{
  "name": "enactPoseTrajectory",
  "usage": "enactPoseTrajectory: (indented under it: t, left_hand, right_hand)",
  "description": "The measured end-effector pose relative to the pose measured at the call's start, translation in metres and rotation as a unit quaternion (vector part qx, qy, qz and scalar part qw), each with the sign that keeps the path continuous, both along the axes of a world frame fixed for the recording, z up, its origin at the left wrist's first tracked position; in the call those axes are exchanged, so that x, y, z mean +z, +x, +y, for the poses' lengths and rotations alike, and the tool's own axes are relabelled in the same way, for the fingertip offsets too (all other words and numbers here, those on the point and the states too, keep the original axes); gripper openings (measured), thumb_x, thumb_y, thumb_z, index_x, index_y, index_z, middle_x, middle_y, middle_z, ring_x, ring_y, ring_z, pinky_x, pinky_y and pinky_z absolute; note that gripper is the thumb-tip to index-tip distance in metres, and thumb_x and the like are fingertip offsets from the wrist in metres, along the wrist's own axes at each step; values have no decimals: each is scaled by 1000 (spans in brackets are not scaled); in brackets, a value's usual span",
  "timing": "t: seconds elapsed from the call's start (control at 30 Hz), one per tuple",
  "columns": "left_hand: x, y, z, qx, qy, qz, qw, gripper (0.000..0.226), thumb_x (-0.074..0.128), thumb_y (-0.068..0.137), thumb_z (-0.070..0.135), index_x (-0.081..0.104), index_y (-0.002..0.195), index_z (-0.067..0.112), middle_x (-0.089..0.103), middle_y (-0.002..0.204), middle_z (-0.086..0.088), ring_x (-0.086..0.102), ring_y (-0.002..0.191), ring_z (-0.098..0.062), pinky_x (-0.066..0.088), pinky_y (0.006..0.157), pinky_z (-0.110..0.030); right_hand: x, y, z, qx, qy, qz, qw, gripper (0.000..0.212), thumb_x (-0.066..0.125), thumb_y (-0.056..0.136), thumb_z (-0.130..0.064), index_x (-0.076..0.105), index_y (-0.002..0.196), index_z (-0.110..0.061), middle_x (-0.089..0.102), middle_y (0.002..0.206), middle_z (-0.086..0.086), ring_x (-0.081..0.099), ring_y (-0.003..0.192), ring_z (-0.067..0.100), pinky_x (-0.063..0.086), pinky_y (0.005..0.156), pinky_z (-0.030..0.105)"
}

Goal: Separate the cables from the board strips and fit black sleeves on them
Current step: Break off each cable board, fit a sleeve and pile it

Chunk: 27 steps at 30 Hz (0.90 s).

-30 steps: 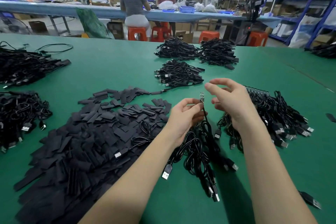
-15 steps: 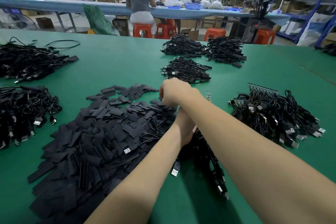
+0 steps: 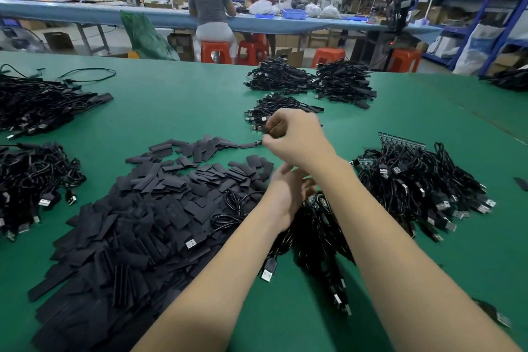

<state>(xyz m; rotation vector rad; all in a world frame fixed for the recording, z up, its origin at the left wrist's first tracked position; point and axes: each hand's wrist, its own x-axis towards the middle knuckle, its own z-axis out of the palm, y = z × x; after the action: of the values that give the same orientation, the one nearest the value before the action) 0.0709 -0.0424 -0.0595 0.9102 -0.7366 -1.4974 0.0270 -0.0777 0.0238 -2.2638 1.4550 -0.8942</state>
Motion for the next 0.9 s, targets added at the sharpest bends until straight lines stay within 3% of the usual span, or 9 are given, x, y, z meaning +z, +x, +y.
enactPoseTrajectory:
  t: [0.1, 0.17, 0.27, 0.33, 0.53, 0.67, 0.9]
  left_hand:
    - [1, 1, 0, -32, -25, -6, 999, 16, 52, 102, 4, 53, 117, 12, 59, 104, -13, 58, 79, -21, 49, 72, -32]
    - [2, 1, -2, -40, -29, -6, 999, 11, 54, 102, 8, 54, 112, 13, 59, 101, -11, 58, 79, -19, 49, 72, -31]
    - [-6, 1, -7, -48, -27, 0, 999, 13, 56, 102, 11, 55, 114, 13, 60, 104, -12, 59, 82, -20, 49, 75, -32]
    - [-11, 2, -10, -50, -26, 3, 998, 17, 59, 100, 14, 57, 117, 14, 59, 110, -13, 59, 86, -21, 49, 79, -34]
    - [-26, 3, -25, -48, -10, -7, 999, 26, 70, 93, 26, 65, 118, 18, 63, 115, -11, 61, 99, -26, 50, 86, -39]
    - [-28, 3, -26, -58, 1, -7, 998, 26, 74, 89, 31, 70, 113, 23, 66, 113, -8, 62, 100, -26, 50, 88, -39]
    - [-28, 6, -25, -61, -8, 9, 998, 23, 73, 90, 27, 69, 111, 21, 68, 105, -4, 65, 92, -21, 53, 79, -32]
  right_hand:
    - [0, -36, 18, -1, 43, -233, 971, 11, 70, 86, -18, 73, 94, -25, 74, 77, -5, 66, 67, 2, 56, 67, 23]
    - [-6, -59, 30, 22, 121, -385, 915, 14, 71, 90, -15, 75, 102, -20, 77, 92, 3, 67, 67, 10, 52, 55, 23]
    - [-21, -83, 34, 33, 227, -525, 819, 20, 69, 94, -13, 72, 113, -14, 78, 101, 2, 69, 72, 14, 52, 57, 19]
    - [-29, -92, 31, 28, 247, -561, 790, 23, 66, 95, -7, 69, 118, -9, 77, 102, 4, 71, 76, 16, 54, 61, 19]
    - [-46, -96, 25, 35, 254, -591, 765, 17, 61, 96, -3, 71, 109, -9, 76, 99, 5, 71, 76, 16, 57, 65, 20]
    - [-48, -93, 23, 55, 262, -585, 766, 17, 57, 100, -6, 70, 110, -11, 77, 100, 7, 71, 74, 17, 57, 63, 20]
    - [-48, -97, 23, 74, 249, -595, 760, 17, 69, 91, -4, 70, 108, -5, 75, 97, 11, 73, 80, 19, 57, 72, 20]
